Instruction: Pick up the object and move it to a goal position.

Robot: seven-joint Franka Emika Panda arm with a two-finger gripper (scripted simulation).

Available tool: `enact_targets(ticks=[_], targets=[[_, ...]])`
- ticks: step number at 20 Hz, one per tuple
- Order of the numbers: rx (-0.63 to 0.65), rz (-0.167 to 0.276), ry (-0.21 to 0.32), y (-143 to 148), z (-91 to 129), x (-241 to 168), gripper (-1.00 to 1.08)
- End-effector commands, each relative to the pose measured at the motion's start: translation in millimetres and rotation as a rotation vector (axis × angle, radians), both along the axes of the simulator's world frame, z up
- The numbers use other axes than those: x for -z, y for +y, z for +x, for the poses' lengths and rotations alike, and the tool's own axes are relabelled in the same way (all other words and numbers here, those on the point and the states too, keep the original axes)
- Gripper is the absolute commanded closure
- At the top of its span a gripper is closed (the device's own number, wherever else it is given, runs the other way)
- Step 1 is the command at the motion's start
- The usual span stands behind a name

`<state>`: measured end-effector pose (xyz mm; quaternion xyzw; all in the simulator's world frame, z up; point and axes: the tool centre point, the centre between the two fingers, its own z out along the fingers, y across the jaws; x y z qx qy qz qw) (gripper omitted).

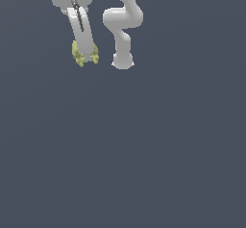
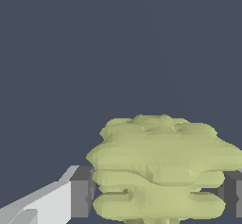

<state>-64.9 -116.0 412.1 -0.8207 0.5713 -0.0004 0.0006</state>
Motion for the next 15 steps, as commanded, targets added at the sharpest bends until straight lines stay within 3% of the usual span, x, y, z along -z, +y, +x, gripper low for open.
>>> enact_targets(ticks=[1, 8, 15], targets=[[-0.001, 0.0, 0.002, -7, -4, -19, 1.08], [-0.003, 0.0, 0.001, -18, -8, -53, 1.08], [-0.003, 0.0, 0.001, -21, -8, -62, 1.08]])
